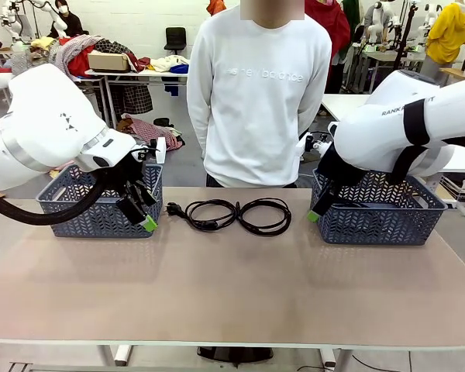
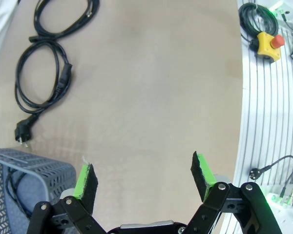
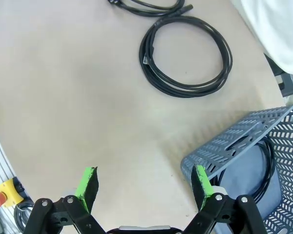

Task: Organize the cables according to human instructions.
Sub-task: Pick up a bundle of cables and place it in the basket indicated by the human.

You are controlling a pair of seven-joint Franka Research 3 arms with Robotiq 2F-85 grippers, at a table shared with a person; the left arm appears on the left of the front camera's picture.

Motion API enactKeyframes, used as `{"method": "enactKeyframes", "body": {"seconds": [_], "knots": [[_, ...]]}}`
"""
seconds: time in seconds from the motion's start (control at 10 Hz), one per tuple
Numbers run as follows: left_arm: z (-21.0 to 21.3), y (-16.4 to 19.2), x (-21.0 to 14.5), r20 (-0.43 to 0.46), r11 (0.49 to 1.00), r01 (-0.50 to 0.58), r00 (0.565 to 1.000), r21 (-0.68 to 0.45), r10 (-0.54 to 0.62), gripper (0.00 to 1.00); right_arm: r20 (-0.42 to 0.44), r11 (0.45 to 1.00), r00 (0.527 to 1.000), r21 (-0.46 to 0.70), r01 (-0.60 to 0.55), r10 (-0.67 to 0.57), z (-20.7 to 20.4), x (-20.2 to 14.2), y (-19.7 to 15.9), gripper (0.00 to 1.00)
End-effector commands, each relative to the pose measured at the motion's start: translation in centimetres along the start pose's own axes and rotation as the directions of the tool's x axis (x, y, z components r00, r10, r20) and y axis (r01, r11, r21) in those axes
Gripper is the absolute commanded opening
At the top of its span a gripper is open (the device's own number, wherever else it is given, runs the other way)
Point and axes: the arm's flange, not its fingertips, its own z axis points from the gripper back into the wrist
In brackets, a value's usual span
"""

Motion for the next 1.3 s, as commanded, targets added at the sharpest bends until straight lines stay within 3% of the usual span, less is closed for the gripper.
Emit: {"method": "enactKeyframes", "body": {"seconds": [0.0,1.2], "knots": [[0.21,0.07,-0.02,-0.010,1.000,-0.002,1.000,0.007,0.002,1.00,-0.004,1.000,1.000,-0.008,0.004,-0.004,0.04,0.35,-0.21,1.00],[0.21,0.07,-0.02,-0.010,1.000,-0.002,1.000,0.007,0.002,1.00,-0.004,1.000,1.000,-0.008,0.004,-0.004,0.04,0.35,-0.21,1.00]]}}
